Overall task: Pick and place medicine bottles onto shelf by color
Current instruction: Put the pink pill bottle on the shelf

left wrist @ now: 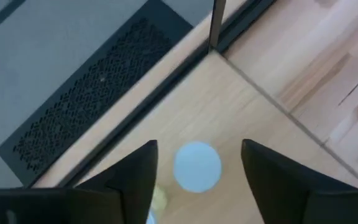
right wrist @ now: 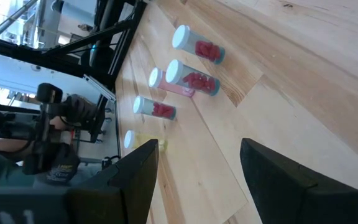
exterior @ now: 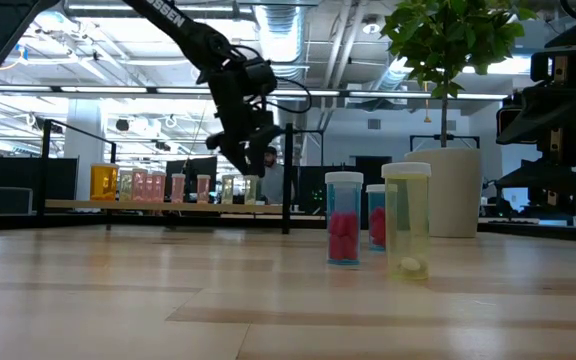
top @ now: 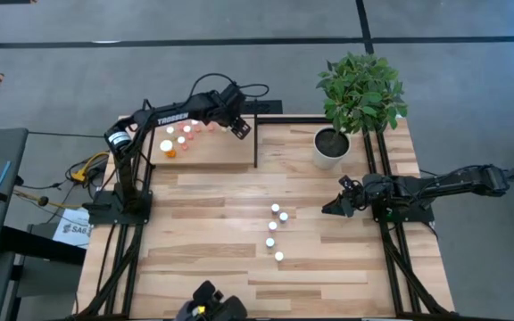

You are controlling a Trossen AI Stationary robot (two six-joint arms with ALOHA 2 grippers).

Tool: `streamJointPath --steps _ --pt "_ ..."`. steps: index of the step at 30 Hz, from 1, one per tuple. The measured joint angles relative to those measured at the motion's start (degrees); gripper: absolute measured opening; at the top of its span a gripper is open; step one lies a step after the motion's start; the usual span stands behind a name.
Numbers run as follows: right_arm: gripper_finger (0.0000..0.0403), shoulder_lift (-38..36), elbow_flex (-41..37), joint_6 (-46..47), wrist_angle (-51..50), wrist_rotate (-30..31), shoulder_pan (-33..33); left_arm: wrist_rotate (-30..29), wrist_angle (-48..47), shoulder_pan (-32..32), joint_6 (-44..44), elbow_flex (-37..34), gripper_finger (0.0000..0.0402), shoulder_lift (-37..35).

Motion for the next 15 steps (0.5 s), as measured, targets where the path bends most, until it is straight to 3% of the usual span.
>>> streamJointPath --steps 8,15 --pt "0.0249 0.0 0.0 0.0 0.0 0.0 0.0 -1.0 -7.6 0.0 0.0 7.1 0.0275 0.0" --pt "0.0249 0.0 0.0 0.0 0.0 0.0 0.0 -0.5 -18.5 -0.6 -3.7 14.7 0.0293 0.0"
